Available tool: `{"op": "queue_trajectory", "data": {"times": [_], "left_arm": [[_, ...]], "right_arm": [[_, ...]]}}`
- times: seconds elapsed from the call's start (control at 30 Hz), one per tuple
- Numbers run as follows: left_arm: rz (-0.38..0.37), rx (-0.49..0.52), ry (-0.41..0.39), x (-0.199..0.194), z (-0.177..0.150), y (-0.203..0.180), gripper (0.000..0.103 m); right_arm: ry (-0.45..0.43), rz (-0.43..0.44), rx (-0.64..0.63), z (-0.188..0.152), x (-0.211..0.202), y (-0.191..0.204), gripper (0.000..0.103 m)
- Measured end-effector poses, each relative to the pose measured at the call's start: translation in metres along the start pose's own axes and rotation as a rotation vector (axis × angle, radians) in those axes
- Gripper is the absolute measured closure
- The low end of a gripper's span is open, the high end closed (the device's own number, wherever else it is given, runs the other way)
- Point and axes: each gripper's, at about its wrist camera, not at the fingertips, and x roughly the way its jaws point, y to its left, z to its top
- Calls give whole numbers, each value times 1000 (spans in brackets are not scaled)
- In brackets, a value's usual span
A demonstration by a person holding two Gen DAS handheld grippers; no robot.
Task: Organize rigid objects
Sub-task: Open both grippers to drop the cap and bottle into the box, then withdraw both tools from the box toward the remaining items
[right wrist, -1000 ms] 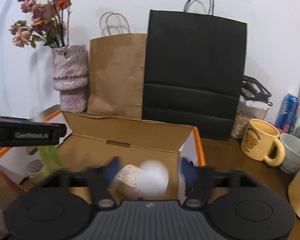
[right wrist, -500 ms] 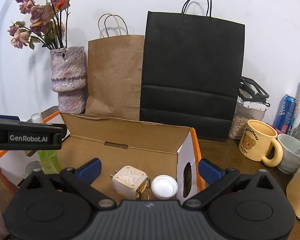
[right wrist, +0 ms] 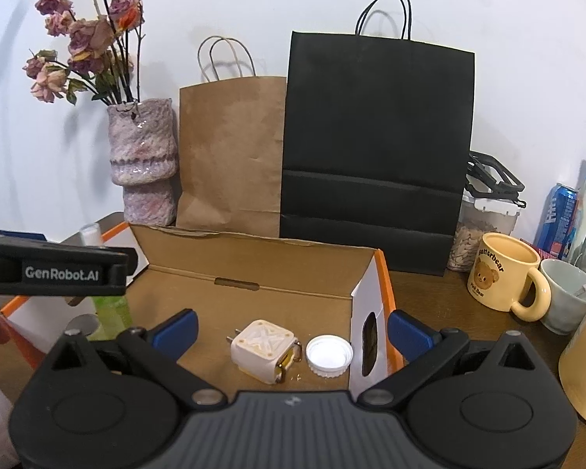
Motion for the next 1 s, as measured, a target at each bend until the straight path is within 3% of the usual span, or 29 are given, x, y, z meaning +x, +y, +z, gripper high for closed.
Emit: {"op": "queue_trajectory", "data": {"times": [1.0], "left_arm": [[-4, -20, 4, -72, -32, 15, 0]], "right_arm": [[-51, -2, -14, -25, -78, 10, 0]]}}
